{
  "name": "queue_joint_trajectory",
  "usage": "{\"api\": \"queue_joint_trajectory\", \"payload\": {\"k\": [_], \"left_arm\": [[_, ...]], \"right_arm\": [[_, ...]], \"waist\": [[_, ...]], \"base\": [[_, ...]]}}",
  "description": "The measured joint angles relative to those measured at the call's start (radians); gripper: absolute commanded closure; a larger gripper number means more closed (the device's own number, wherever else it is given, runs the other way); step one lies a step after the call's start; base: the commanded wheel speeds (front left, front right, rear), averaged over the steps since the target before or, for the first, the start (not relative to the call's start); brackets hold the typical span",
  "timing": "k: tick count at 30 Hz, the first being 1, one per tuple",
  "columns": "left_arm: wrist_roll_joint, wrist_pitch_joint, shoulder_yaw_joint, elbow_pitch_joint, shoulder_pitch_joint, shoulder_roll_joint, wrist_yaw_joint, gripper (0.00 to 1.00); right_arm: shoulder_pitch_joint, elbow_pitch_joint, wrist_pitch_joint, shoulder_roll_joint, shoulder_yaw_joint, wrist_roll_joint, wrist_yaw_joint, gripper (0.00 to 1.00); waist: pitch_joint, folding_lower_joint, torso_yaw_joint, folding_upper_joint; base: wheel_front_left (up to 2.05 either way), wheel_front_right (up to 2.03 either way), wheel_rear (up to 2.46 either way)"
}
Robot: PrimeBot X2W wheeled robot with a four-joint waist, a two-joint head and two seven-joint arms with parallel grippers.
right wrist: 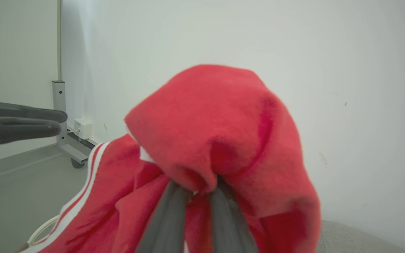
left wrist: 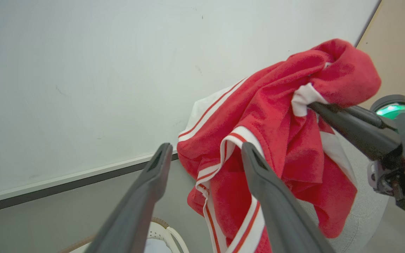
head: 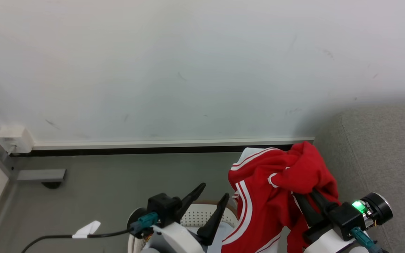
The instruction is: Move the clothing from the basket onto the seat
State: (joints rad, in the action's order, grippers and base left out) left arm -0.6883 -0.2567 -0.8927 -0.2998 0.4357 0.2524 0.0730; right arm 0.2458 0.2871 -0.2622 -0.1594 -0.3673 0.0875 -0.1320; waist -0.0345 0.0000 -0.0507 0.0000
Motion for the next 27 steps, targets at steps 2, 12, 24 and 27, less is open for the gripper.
{"api": "queue_joint_trajectory", "payload": {"k": [2,12,24,27], "left_arm": [[0.009,-0.001,0.005,-0.005,-0.013,0.005,0.0,0.0],[0.037,-0.007,0.042,-0.01,-0.044,0.006,-0.008,0.0],[0.06,-0.007,0.079,0.005,-0.05,-0.024,-0.034,0.0],[0.064,-0.007,0.084,0.004,-0.051,-0.03,-0.039,0.0]], "right_arm": [[-0.004,-0.004,0.0,-0.003,0.004,0.0,0.0,1.0],[-0.012,-0.035,0.0,-0.032,0.044,-0.003,0.0,1.0],[-0.011,-0.062,0.0,-0.069,0.08,-0.006,0.0,1.0],[-0.01,-0.066,0.0,-0.082,0.089,-0.006,0.0,1.0]], "waist": [[-0.003,0.0,-0.001,0.0001],[-0.005,0.0,-0.033,0.0],[-0.003,0.0,-0.153,0.0],[-0.002,0.0,-0.191,0.0001]], "base": [[0.0,0.0,0.0],[0.0,0.0,0.0],[0.0,0.0,0.0],[0.0,0.0,0.0]]}}
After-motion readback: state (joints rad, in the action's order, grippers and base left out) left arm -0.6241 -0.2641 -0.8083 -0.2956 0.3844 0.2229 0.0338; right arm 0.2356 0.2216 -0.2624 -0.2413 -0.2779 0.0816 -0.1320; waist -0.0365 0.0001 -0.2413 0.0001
